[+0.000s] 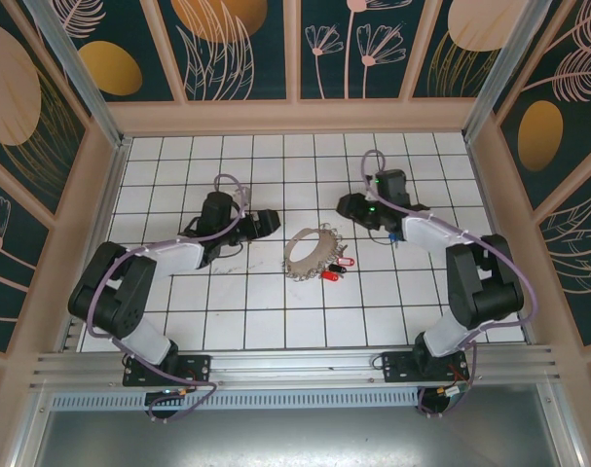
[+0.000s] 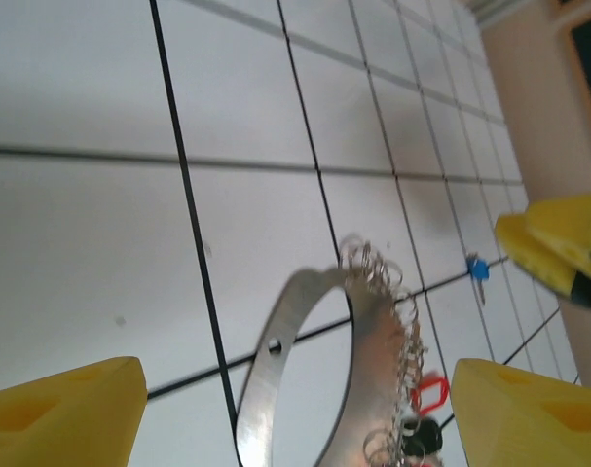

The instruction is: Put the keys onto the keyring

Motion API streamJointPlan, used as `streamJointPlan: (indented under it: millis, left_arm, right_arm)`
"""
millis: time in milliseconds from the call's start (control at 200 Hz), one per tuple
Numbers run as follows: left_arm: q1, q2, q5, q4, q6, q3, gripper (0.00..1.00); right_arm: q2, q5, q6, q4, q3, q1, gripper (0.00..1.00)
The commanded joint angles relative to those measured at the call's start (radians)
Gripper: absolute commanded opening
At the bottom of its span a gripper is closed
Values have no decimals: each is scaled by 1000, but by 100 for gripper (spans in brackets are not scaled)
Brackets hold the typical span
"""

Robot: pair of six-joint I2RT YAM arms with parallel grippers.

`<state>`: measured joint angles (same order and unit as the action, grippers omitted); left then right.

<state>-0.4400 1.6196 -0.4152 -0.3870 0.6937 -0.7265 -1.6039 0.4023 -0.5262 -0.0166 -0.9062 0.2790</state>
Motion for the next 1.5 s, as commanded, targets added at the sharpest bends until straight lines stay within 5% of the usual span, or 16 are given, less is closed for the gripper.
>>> streamJointPlan:
  millis: [0,245,380,911,1496]
  left_arm:
    - [-31,32,2,80,-1,-36,80]
    - [-82,71,5,143,-11,-59,76]
    - [-93,127,-42,135,-15,-85,63]
    - [-113,233,-47,214,-51,-173,61]
    - [-132,333,-67,237,-66,-221,44]
  right_arm:
    - [-20,117,99,-87,19,-6,49]
    - [-79,131,154,-153,24,-3,49]
    - [-112,175,158,-139,23,-2,50]
    - [-195,250,165,-107,20,1,47]
    - [-291,304,167,-51,-30,21,34]
